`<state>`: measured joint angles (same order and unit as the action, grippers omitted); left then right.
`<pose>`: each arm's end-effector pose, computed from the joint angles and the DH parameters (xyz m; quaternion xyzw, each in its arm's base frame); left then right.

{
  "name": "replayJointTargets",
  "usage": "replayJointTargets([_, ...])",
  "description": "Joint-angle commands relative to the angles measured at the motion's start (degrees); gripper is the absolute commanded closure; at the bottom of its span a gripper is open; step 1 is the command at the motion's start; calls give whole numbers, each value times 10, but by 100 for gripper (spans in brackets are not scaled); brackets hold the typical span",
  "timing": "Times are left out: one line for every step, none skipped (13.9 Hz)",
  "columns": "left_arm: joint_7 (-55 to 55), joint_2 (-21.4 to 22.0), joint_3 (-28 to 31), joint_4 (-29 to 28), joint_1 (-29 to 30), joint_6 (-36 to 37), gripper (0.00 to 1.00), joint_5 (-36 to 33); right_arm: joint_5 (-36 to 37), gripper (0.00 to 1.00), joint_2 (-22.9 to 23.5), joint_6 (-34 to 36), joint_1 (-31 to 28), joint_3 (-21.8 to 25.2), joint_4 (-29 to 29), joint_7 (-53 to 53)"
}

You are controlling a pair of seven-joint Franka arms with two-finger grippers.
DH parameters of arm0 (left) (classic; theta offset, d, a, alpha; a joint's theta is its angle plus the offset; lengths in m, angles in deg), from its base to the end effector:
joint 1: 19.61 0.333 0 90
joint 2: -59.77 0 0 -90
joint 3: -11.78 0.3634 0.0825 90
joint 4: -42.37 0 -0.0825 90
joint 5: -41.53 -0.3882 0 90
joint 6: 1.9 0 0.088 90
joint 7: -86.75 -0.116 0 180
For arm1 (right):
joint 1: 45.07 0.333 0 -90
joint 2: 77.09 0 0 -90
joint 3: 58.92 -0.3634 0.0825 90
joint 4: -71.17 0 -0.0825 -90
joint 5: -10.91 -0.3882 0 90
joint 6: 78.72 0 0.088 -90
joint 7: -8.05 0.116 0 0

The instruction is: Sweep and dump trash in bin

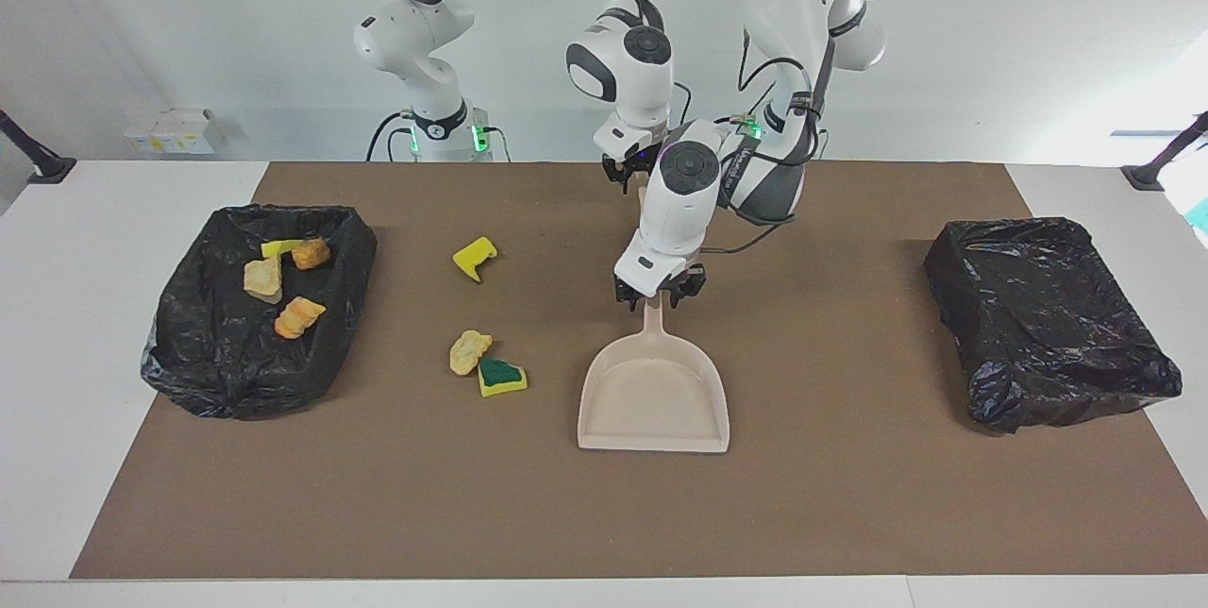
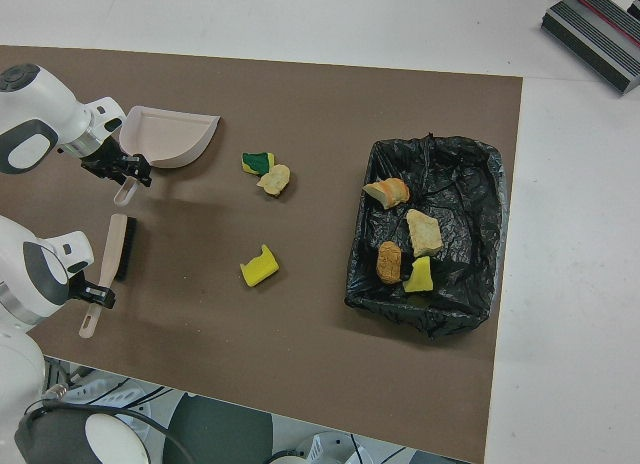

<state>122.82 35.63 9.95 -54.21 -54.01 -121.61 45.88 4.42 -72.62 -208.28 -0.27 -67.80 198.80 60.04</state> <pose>0.5522 -0.4067 0.3863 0.9990 0.0190 -0.0303 0.0266 0.3155 0.4343 0.3707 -0.9983 0.0224 0.0521 0.0121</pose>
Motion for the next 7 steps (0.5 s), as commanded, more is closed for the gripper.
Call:
replayJointTargets([-3, 14, 6, -2, -1, 7, 100, -3, -14, 79, -2, -20, 3, 2, 10, -2])
replayJointTargets([-6, 18, 6, -1, 2, 11, 100, -4, -13, 94, -2, -17, 4, 2, 5, -1])
replayJointTargets([-9, 26, 7, -1, 4, 14, 100, -5, -13, 100, 1, -13, 4, 2, 2, 0])
replayJointTargets([-17, 33, 10, -2, 6, 16, 100, -8, -13, 100, 1, -10, 4, 2, -1, 6])
replayJointTargets([-55, 54, 10, -5, 11, 26, 100, -11, -14, 100, -1, -6, 3, 2, -1, 8])
replayJointTargets([-104, 66, 11, -5, 20, 52, 100, -12, -14, 100, -6, 3, 3, 2, -2, 11])
replayJointTargets([-143, 75, 12, -3, 28, 72, 100, -15, -14, 100, -11, 16, 2, 3, -3, 16])
